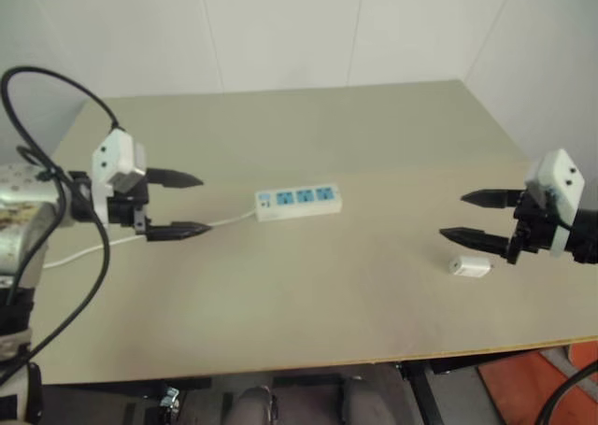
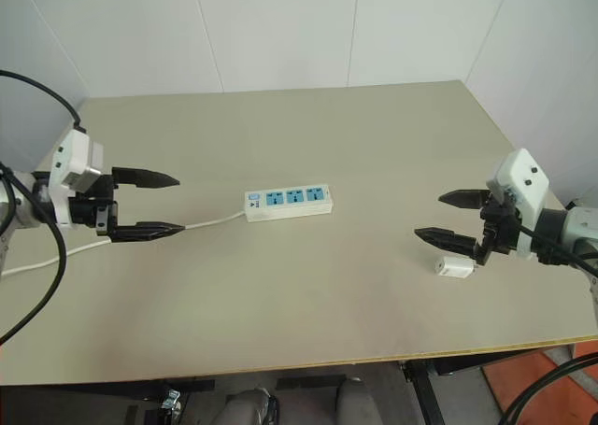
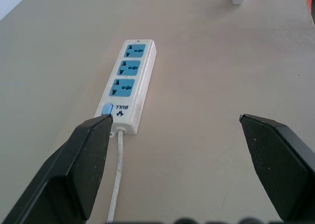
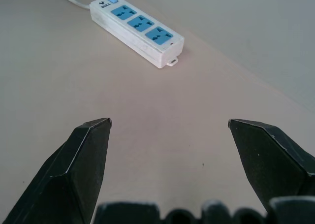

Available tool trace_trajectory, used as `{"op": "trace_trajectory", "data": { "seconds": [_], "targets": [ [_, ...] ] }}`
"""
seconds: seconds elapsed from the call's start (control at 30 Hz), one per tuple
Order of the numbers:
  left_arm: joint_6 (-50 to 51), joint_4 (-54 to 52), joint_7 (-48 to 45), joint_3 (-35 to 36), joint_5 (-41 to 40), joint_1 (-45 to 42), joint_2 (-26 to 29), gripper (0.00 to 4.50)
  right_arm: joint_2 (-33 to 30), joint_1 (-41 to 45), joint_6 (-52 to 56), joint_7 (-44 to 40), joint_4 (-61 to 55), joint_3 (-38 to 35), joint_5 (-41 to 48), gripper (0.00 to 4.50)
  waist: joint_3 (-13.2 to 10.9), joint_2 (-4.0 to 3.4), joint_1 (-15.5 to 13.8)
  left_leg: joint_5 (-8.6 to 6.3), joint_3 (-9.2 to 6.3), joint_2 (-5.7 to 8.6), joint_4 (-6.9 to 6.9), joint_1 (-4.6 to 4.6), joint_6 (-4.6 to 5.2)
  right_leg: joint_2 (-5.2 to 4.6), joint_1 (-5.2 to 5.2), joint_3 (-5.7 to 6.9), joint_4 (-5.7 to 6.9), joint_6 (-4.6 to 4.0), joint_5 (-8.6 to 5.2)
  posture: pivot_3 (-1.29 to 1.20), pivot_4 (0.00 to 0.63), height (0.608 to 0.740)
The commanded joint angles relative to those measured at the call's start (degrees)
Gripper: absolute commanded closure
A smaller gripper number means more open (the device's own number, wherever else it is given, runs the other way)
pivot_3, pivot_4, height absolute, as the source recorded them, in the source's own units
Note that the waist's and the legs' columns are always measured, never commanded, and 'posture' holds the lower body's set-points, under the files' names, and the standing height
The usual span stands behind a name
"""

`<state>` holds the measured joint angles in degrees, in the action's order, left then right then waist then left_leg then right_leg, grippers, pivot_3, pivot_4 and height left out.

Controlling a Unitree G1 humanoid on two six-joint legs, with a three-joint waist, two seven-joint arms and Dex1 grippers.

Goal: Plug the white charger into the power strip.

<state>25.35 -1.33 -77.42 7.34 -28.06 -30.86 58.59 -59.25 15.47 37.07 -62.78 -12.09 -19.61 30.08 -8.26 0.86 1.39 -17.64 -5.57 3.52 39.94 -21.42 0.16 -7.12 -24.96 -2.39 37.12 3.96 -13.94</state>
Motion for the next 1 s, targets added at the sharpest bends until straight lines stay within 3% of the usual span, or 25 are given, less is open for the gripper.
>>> {"op": "trace_trajectory", "data": {
  "seconds": [0.03, 0.33, 0.5, 0.73, 1.0],
  "targets": [
    [0.2, -0.9, 0.4, 0.1, -0.3, -1.5, -0.1, 0.00, -1.3, 0.2, -0.1, 0.6, -1.8, -2.6, 1.0, 0.04, 0.0, 0.00, 0.0, 0.00, 0.00, 0.00, 0.00, 0.00, 0.00, 0.00, 0.00, 0.00, 0.00, 0.00, 0.00, 0.00, 0.150, 0.740],
    [-2.3, 2.4, 3.2, -1.7, 2.7, -3.6, -2.6, 0.00, -1.5, -0.3, -0.1, 1.4, -2.1, -2.9, 1.7, 0.04, 0.0, 0.00, -0.1, 0.01, 0.01, 0.00, 0.02, 0.00, -0.02, 0.00, 0.01, 0.00, 0.00, 0.00, 0.00, 0.00, 0.150, 0.740],
    [-7.4, 10.0, 13.0, -6.9, 12.1, -8.9, -9.8, 0.00, -1.0, 0.9, -0.2, 2.1, -2.4, -1.5, 1.8, 0.04, 0.0, 0.01, -0.6, 0.00, 0.03, 0.03, 0.09, 0.17, 0.00, 0.00, 0.23, 0.01, -0.03, 0.00, 0.00, 0.00, 0.150, 0.740],
    [-20.8, 35.8, 15.5, -15.6, 23.6, -16.0, -18.9, 0.00, -0.6, 3.9, 0.1, 2.7, -2.2, -0.2, 2.3, 0.04, 0.0, 0.02, -0.5, 0.00, -0.01, 0.07, 0.24, 0.29, 0.00, 0.00, 0.52, 0.06, -0.03, 0.05, 0.03, 0.00, 0.150, 0.740],
    [-32.2, 59.2, 21.0, -18.4, 31.2, -23.0, -26.7, 0.00, -0.5, 2.7, 0.8, 4.0, -3.9, -1.5, 3.9, 0.04, -0.1, 0.12, -0.6, -0.04, -0.02, 0.12, 0.35, 0.22, 0.07, -0.05, 0.53, 0.08, -0.06, 0.14, 0.08, 0.00, 0.150, 0.740]
  ]
}}
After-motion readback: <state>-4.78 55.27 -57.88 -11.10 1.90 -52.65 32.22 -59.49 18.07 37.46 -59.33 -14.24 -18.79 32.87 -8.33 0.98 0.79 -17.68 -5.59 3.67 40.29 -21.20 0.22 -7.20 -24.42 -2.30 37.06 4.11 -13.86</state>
